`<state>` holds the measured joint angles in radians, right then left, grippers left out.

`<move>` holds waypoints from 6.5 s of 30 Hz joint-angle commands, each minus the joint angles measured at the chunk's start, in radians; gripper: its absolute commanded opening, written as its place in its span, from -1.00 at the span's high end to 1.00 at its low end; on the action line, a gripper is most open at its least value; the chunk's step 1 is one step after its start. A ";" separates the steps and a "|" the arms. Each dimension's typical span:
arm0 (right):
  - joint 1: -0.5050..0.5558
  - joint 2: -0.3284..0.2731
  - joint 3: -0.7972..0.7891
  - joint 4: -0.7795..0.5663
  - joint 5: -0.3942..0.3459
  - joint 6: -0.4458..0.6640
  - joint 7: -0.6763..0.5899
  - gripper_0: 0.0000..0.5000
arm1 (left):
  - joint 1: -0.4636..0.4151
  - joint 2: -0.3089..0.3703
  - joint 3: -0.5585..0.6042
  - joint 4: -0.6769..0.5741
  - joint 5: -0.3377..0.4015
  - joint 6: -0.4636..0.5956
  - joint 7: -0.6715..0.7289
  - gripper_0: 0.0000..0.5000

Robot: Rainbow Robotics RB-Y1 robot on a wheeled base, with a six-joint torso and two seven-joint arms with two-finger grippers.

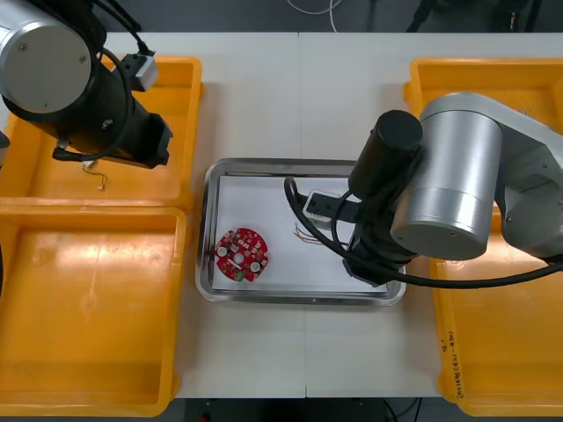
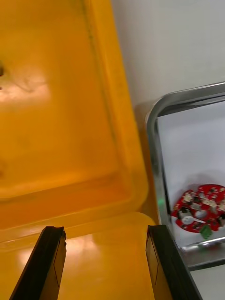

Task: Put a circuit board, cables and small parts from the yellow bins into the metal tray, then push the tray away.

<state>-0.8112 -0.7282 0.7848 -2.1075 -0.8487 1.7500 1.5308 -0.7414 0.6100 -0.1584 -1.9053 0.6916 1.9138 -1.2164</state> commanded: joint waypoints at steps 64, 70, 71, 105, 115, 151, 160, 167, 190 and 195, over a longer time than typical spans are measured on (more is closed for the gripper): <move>0.132 0.135 0.071 0.181 0.284 -0.188 0.284 -0.48 | -0.157 0.004 0.197 0.698 -0.248 -0.355 -0.532 -1.00; 0.132 0.136 0.070 0.181 0.309 -0.205 0.284 -1.00 | -0.157 -0.003 0.197 0.775 -0.228 -0.432 -0.540 -1.00; 0.132 0.136 0.068 0.181 0.313 -0.205 0.284 -1.00 | -0.157 -0.004 0.197 0.792 -0.225 -0.446 -0.542 -1.00; 0.012 0.136 -0.314 0.181 0.034 0.097 0.252 -1.00 | -0.078 -0.027 0.157 0.867 -0.195 -0.578 -0.562 -1.00; -0.031 0.131 -0.455 0.181 0.045 0.170 0.216 -1.00 | -0.050 -0.026 0.158 0.867 -0.201 -0.604 -0.572 -1.00; -0.095 0.044 -0.886 0.554 0.261 0.170 -0.001 -1.00 | -0.030 0.005 0.232 0.706 -0.204 -0.411 -0.585 1.00; -0.141 0.044 -0.912 0.689 0.367 0.170 0.009 -1.00 | -0.030 0.013 0.241 0.534 -0.234 -0.217 -0.565 1.00; -0.195 0.044 -0.955 0.839 0.399 0.126 0.025 -1.00 | -0.030 0.001 0.241 0.377 -0.258 -0.050 -0.542 1.00; -0.295 0.003 -1.035 1.212 0.451 -0.135 0.080 -1.00 | -0.033 -0.199 -0.007 0.041 -0.293 0.006 -0.195 1.00; -0.293 -0.005 -1.033 1.256 0.470 -0.204 0.100 -1.00 | -0.050 -0.236 -0.110 0.038 -0.297 0.006 -0.089 1.00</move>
<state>-1.0498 -0.6783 -0.2210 -0.8599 -0.3953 1.5743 1.6044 -0.7795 0.4114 -0.2096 -1.8312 0.4045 1.9124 -1.4115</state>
